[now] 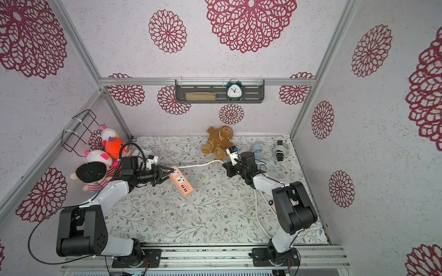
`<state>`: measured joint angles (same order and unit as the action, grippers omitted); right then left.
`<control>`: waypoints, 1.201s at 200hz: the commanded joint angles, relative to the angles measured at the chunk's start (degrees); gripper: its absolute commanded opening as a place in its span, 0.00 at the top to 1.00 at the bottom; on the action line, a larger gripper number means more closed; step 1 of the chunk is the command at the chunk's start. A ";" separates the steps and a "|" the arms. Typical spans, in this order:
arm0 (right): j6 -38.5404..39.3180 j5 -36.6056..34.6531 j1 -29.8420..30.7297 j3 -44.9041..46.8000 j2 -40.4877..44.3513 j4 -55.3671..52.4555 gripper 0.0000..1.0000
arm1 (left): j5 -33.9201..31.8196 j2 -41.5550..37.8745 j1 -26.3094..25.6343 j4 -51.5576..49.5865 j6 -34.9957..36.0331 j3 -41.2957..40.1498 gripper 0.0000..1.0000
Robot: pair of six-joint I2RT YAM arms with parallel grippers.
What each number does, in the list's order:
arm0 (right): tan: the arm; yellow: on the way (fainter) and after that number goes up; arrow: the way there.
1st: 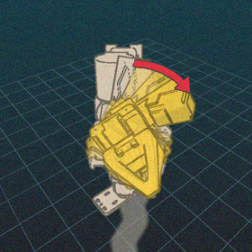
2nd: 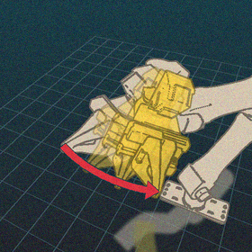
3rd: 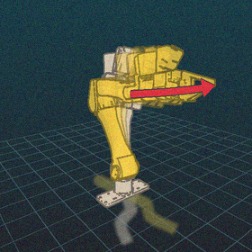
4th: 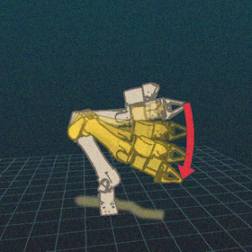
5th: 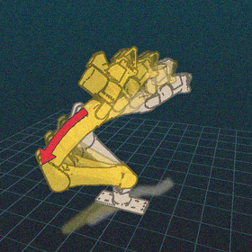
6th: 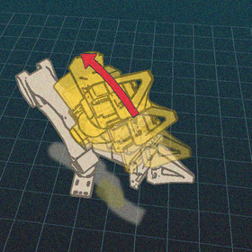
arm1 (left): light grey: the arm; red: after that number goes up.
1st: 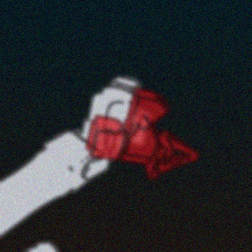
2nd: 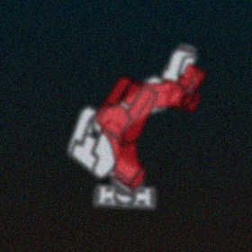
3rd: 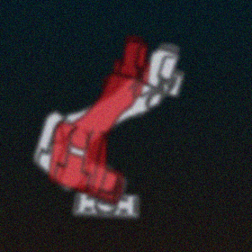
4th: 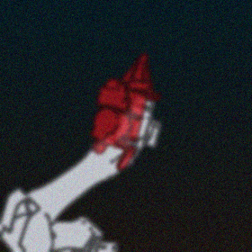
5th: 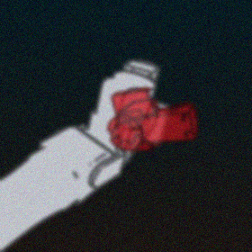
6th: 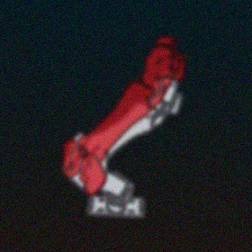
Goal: Unwrap the cord wrapped around the power strip
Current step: Unwrap the power cord from the power strip, then place the power strip at the center of the board.
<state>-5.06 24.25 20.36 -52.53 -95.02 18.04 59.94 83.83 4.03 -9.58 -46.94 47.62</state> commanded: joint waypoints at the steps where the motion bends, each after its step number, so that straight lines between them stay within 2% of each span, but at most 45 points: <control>1: -1.34 -5.21 -5.57 1.41 3.16 -1.11 1.00 | -1.73 1.06 2.11 -6.27 6.80 1.82 1.00; 25: -2.16 -4.81 -7.32 1.75 3.35 -0.90 1.00 | -3.03 3.24 1.95 -10.97 10.78 3.29 1.00; 52: -1.04 -3.48 -5.49 0.67 3.27 -3.25 1.00 | -6.88 6.01 -0.15 -18.13 16.10 6.18 1.00; 72: 1.54 -2.87 -3.49 0.39 3.65 -6.58 1.00 | -6.68 7.28 -1.83 -18.20 16.18 6.91 1.00; 99: 4.43 3.28 -2.24 2.20 4.67 -6.19 1.00 | -4.27 8.56 -5.80 -17.71 17.27 9.10 1.00; 129: 1.59 11.36 -1.30 0.42 3.82 -8.19 0.74 | -1.47 12.02 -10.91 -24.62 24.07 15.48 1.00; 148: 2.74 9.11 0.49 -0.97 3.78 -11.83 0.67 | -1.43 16.58 -11.85 -34.39 32.42 21.19 1.00; 181: 3.73 4.90 1.40 0.05 4.50 -13.10 0.66 | -2.64 24.74 -12.18 -46.61 44.08 28.17 1.00; 221: 4.07 -0.86 3.63 1.28 4.84 -13.99 0.65 | -11.55 28.12 -13.80 -48.53 46.52 31.42 1.00; 240: 4.46 -1.76 4.44 1.48 4.85 -13.67 0.65 | -17.79 28.14 -14.12 -48.93 46.49 31.72 0.81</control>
<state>-2.28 25.30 23.46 -51.22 -92.75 5.02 49.25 112.16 -9.34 -55.13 -4.67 77.56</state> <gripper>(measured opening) 0.347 0.330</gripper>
